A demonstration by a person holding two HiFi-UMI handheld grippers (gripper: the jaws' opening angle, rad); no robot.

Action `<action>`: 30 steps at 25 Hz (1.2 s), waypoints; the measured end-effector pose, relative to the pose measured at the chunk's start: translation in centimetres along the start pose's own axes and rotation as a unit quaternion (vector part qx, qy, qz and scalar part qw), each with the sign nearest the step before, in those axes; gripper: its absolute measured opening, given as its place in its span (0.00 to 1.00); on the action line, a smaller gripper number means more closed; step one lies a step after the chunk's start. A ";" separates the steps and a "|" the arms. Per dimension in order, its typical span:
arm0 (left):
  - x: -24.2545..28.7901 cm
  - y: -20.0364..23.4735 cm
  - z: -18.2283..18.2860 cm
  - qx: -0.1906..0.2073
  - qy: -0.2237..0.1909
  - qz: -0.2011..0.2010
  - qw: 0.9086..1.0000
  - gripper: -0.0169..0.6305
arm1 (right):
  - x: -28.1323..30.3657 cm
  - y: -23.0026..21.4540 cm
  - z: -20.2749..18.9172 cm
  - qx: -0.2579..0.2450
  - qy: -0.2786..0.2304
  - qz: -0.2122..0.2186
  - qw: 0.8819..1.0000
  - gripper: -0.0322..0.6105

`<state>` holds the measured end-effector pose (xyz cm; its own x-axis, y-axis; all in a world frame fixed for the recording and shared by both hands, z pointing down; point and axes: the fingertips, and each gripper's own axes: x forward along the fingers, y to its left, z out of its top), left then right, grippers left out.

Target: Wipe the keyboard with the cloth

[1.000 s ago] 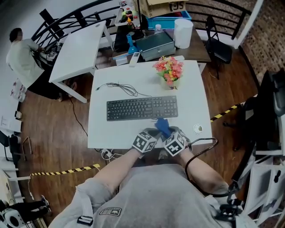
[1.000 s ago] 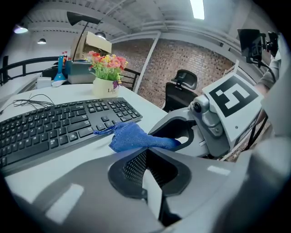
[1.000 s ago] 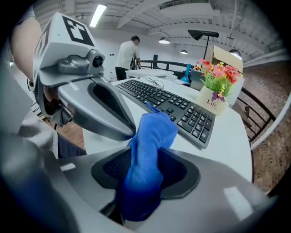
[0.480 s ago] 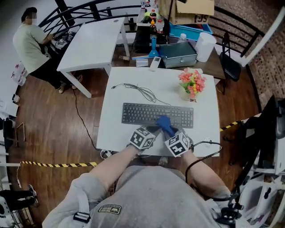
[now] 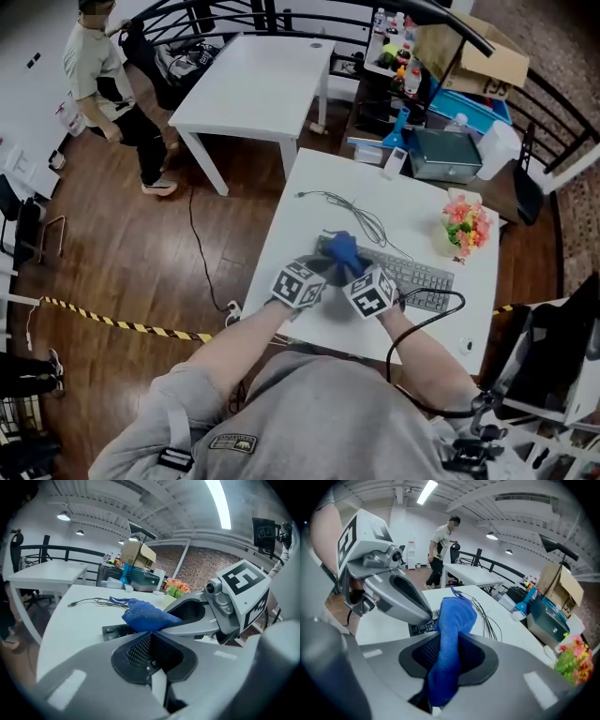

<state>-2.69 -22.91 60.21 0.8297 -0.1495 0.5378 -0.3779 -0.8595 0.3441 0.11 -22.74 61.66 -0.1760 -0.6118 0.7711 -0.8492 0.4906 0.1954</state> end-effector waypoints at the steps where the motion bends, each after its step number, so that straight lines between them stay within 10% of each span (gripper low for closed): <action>1: -0.5 1.0 0.0 -0.005 -0.002 0.005 1.000 0.01 | 0.8 0.3 0.9 -0.006 0.002 0.003 1.000 0.22; 13: -1.8 7.3 -1.3 -0.053 0.009 0.038 0.998 0.01 | 6.8 1.9 4.3 -0.048 0.028 0.015 0.998 0.22; 30: 9.3 -5.7 1.1 -0.019 0.033 -0.008 0.999 0.01 | -0.3 -6.2 -7.6 0.006 0.028 -0.017 0.999 0.22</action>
<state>7.64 -19.90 62.41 0.8076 -0.1028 0.5806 -0.3810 -0.8425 0.3808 9.24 -20.85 64.84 -0.1193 -0.5916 0.7973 -0.8605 0.4622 0.2142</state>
